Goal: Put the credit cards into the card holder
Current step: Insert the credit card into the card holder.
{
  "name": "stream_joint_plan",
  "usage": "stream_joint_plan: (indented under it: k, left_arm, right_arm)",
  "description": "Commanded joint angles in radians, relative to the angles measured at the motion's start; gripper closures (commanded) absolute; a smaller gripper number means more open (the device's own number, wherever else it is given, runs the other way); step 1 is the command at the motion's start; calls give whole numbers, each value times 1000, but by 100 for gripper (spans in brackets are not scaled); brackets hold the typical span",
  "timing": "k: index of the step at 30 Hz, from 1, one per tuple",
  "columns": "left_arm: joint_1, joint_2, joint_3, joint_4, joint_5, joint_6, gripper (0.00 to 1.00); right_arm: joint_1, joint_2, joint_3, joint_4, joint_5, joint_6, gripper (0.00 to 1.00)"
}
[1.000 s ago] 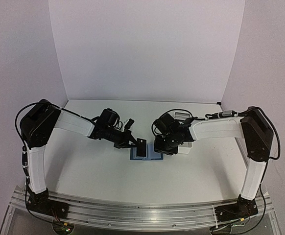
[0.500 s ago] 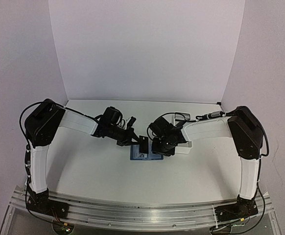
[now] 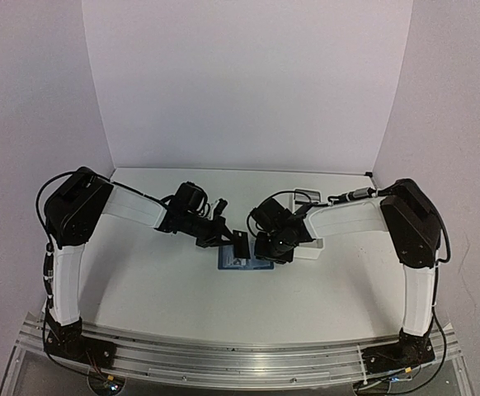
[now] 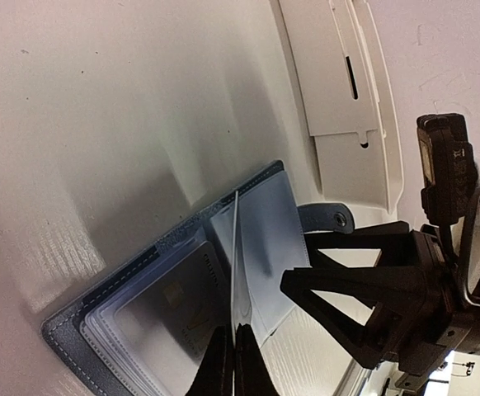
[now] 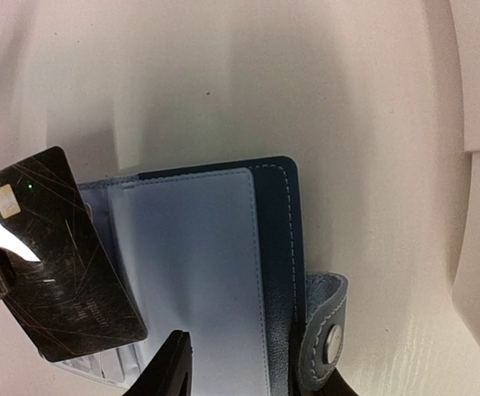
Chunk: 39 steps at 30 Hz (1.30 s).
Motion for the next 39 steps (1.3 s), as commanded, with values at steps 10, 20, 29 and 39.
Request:
stream_joint_plan:
  k: [10, 20, 29, 39]
  left_arm:
    - [4, 51, -24, 12, 11, 8, 100]
    - [17, 34, -34, -38, 22, 0, 100]
    - [33, 5, -21, -18, -50, 56, 100]
    - [40, 11, -8, 53, -61, 44, 100]
  right_arm:
    - [-10, 23, -50, 77, -102, 52, 64]
    - [-15, 24, -80, 92, -130, 81, 64]
    - [-15, 9, -104, 98, -127, 83, 64]
    - [-14, 9, -106, 103, -132, 86, 64]
